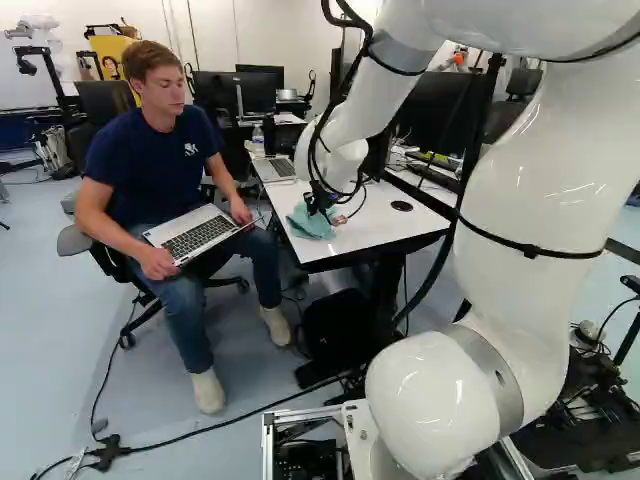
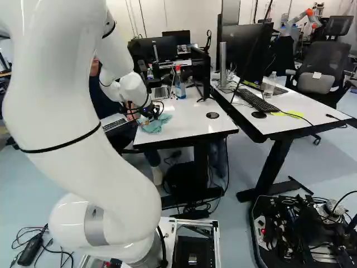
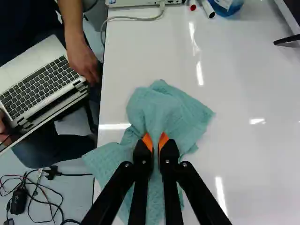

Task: Clean the table with the green towel

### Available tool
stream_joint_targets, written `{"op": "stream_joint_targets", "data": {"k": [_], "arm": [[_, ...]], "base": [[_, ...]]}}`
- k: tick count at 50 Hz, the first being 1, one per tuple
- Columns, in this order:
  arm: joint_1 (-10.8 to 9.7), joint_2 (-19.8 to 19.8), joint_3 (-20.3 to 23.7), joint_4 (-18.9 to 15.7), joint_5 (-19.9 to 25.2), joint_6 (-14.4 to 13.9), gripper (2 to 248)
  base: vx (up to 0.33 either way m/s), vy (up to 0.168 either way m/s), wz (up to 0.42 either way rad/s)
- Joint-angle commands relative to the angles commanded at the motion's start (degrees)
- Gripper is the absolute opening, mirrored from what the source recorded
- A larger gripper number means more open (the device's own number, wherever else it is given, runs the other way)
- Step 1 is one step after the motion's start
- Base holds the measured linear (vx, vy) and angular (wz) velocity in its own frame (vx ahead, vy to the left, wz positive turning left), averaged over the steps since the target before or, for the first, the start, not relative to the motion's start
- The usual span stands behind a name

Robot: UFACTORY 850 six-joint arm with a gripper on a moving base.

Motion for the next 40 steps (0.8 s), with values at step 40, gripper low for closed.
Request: {"op": "stream_joint_targets", "data": {"k": [40], "arm": [[1.3,-9.1,-10.5,0.0,0.0,0.0,35]], "base": [[0.000,0.000,0.000]]}}
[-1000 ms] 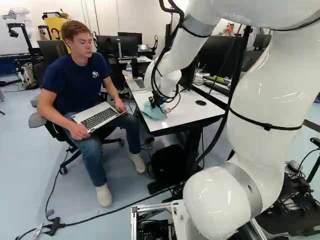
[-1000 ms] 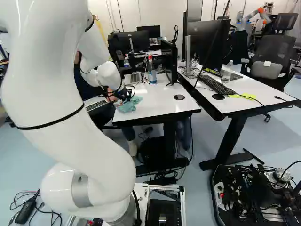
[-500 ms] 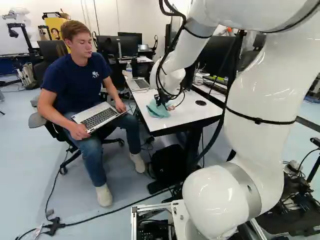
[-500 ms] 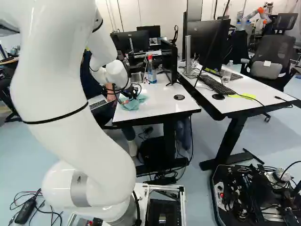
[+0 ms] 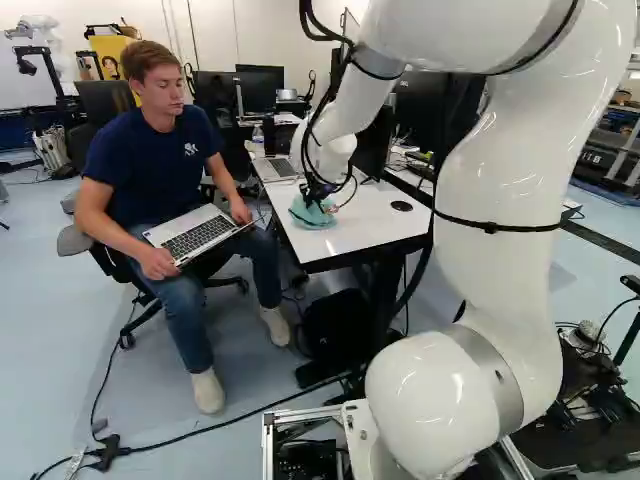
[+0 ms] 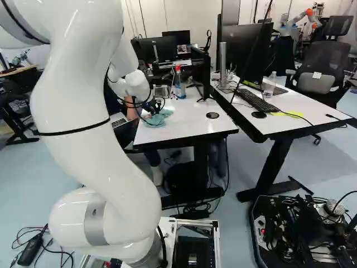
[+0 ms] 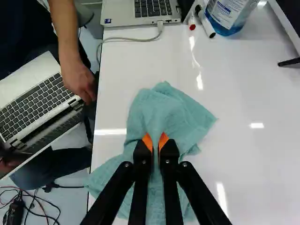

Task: Clean the table with the green towel

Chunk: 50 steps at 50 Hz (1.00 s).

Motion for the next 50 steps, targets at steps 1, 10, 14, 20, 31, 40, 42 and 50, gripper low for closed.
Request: {"op": "stream_joint_targets", "data": {"k": [1,10,14,20,31,40,42,50], "arm": [[0.2,-0.1,-0.2,0.0,0.0,0.0,35],[1.6,0.2,0.2,0.0,0.0,0.0,35],[2.3,0.8,1.0,0.0,0.0,0.0,35],[3.2,1.9,2.3,0.0,0.0,0.0,35],[4.7,4.1,4.9,0.0,0.0,0.0,35],[5.6,6.2,7.3,0.0,0.0,0.0,35],[5.7,6.7,7.9,0.0,0.0,0.0,35],[5.6,8.9,10.3,0.0,0.0,0.0,35]], "base": [[0.000,0.000,0.000],[0.000,0.000,0.000],[0.000,0.000,0.000],[0.000,0.000,0.000],[0.000,0.000,0.000],[0.000,0.000,0.000],[0.000,0.000,0.000],[0.000,0.000,0.000]]}}
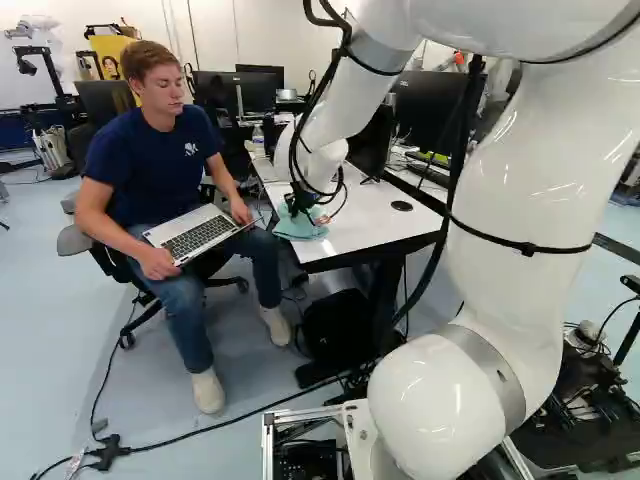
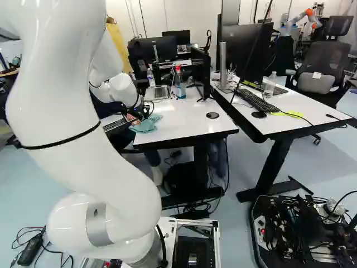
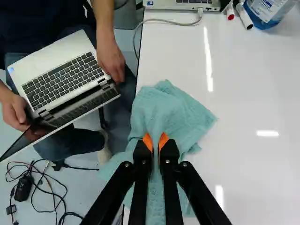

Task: Clean the table with the green towel

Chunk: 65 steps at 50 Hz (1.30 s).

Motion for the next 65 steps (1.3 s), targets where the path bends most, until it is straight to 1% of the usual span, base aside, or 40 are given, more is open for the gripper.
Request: {"op": "stream_joint_targets", "data": {"k": [8,17,42,52,65], "arm": [[-0.8,2.1,2.3,0.0,0.0,0.0,35],[-2.4,4.0,3.8,0.0,0.0,0.0,35],[-7.4,9.0,5.5,0.0,0.0,0.0,35],[-7.9,9.4,5.6,0.0,0.0,0.0,35],[-7.7,10.7,6.9,0.0,0.0,0.0,35]], "base": [[0.000,0.000,0.000],[0.000,0.000,0.000],[0.000,0.000,0.000],[0.000,0.000,0.000],[0.000,0.000,0.000]]}}
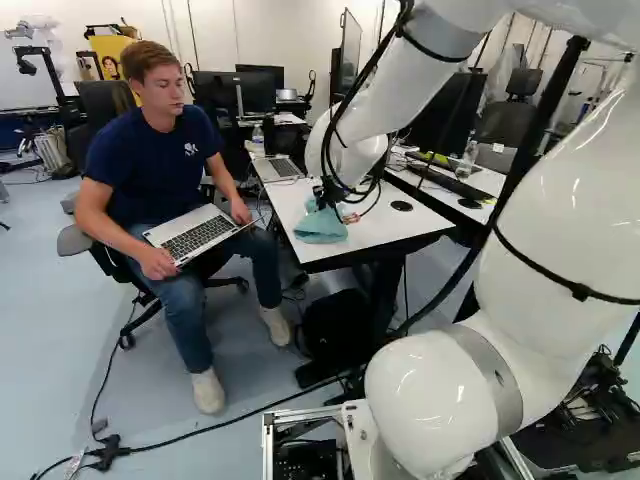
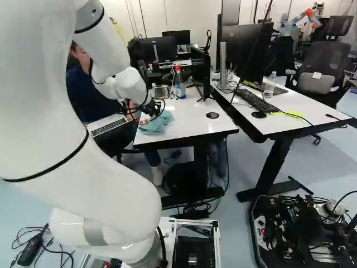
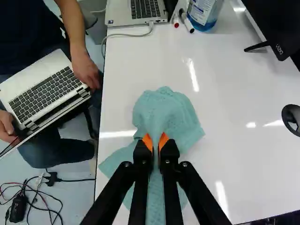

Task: Clean the table with the green towel

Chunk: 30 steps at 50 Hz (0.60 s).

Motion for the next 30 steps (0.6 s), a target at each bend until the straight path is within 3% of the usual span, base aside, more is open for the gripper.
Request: {"op": "stream_joint_targets", "data": {"k": [30], "arm": [[1.3,5.7,5.4,0.0,0.0,0.0,35]], "base": [[0.000,0.000,0.000]]}}
